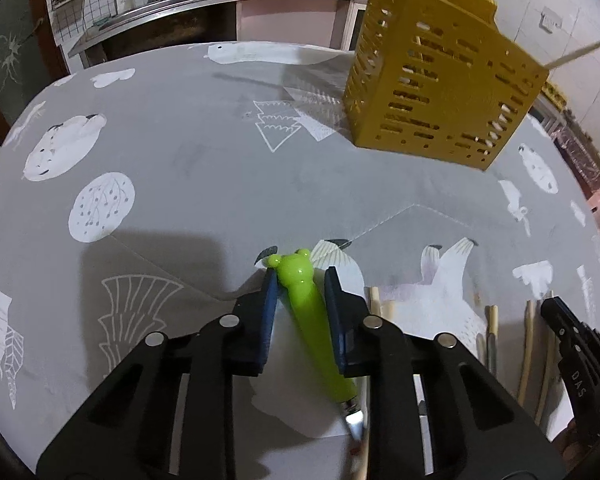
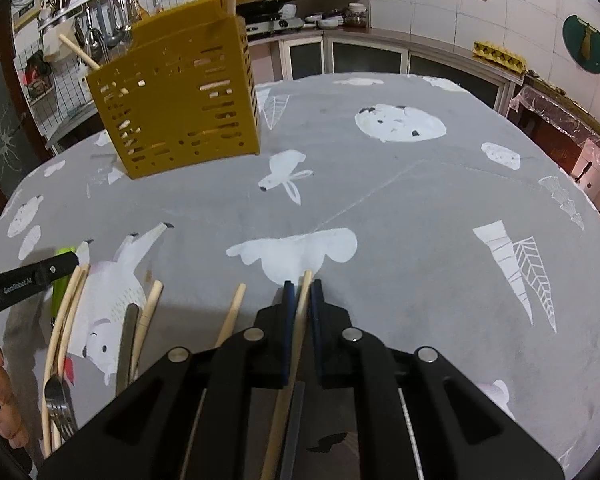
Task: Organize utensils
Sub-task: 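Grasp the green-handled knife with the left tool while the right tool grasps a chopstick, then carry the green knife into the yellow basket with the left tool while the right tool inserts its chopstick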
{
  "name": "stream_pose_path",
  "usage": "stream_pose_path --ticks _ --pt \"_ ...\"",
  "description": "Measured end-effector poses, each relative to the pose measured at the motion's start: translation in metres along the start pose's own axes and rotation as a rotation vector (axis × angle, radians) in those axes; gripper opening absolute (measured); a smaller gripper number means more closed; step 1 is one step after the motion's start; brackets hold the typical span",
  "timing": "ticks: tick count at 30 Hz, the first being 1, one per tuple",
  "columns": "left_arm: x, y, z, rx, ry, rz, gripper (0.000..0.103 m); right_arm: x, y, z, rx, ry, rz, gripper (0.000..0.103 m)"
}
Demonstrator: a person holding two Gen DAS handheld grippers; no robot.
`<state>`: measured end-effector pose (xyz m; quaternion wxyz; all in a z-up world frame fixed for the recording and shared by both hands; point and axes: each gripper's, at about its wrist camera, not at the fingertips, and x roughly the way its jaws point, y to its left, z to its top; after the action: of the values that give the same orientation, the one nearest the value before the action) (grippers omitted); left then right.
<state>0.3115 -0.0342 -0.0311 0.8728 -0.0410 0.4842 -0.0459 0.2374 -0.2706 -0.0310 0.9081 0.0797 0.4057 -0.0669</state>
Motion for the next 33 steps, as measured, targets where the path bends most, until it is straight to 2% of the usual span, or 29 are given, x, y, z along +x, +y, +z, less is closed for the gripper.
stream_pose_path --ticks 8,11,17,27,33 --pt "-0.04 0.003 0.0 0.019 -0.149 -0.045 0.02 -0.023 -0.003 0.012 0.005 -0.066 0.029 0.008" --pt "-0.061 -0.002 -0.001 0.042 -0.223 -0.038 0.019 -0.038 -0.001 0.018 -0.003 -0.108 0.048 0.008" --pt "-0.095 -0.005 0.001 0.062 -0.319 -0.062 0.018 -0.069 -0.001 0.028 -0.002 -0.206 0.089 0.006" --pt "-0.139 -0.01 -0.002 0.104 -0.45 -0.088 0.018 -0.109 0.001 0.036 0.008 -0.367 0.126 0.006" --pt "-0.148 -0.006 -0.008 0.119 -0.475 -0.103 0.018 -0.121 -0.004 0.034 0.033 -0.452 0.152 0.006"
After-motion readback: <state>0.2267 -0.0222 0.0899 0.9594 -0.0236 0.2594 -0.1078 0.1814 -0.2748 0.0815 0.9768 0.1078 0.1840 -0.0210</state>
